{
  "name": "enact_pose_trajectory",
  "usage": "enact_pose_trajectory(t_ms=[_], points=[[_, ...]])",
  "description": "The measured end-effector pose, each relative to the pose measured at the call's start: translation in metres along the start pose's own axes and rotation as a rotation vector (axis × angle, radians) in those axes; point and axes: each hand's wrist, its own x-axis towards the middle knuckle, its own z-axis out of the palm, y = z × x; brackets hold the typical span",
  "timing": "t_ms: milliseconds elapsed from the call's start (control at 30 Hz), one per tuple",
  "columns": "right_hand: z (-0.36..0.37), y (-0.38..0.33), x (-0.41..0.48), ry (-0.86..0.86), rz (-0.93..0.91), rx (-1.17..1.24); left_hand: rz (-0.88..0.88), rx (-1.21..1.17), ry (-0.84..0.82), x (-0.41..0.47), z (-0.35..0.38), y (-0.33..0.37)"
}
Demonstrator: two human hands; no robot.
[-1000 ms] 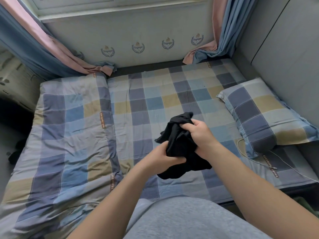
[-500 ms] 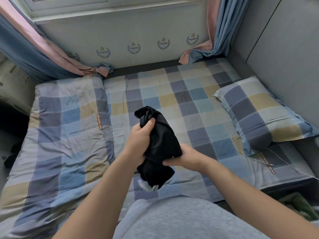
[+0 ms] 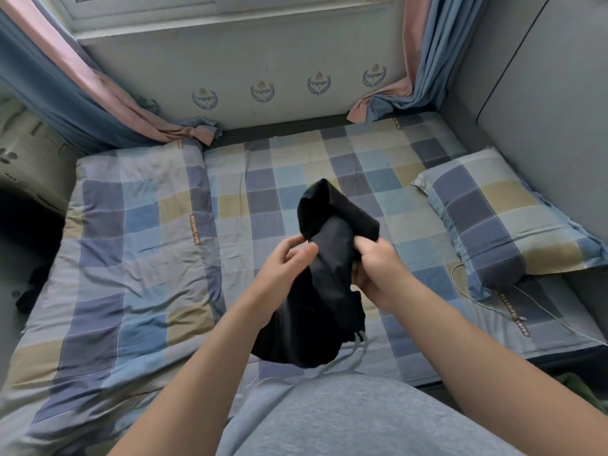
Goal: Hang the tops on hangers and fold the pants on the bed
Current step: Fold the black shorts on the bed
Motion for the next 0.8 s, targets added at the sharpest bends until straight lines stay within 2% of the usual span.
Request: enact_pose_trajectory(t_ms=[133,233,400,633,800], points=[[0.0,-0.019,0.003,0.11,0.005,0.169,0.17,0.274,0.072,-0.003,0.008,-0.013],[0.001,-0.033,0.004,0.105,-0.024,0.261,0.308,0.291,0.115,-0.005,0.015,-0.017],[0.006,-0.041,0.001,0.073,-0.059,0.339,0.343,0.336,-0.049,-0.004,0.028,-0.011],[0.001,-0.042,0.002,0.052,-0.02,0.406,0.374,0.389,-0.049,0.003,0.032,-0.017],[-0.007,-0.036,0.01,0.085,0.071,0.482,0.37,0.275,0.092,0.007,0.025,-0.023]])
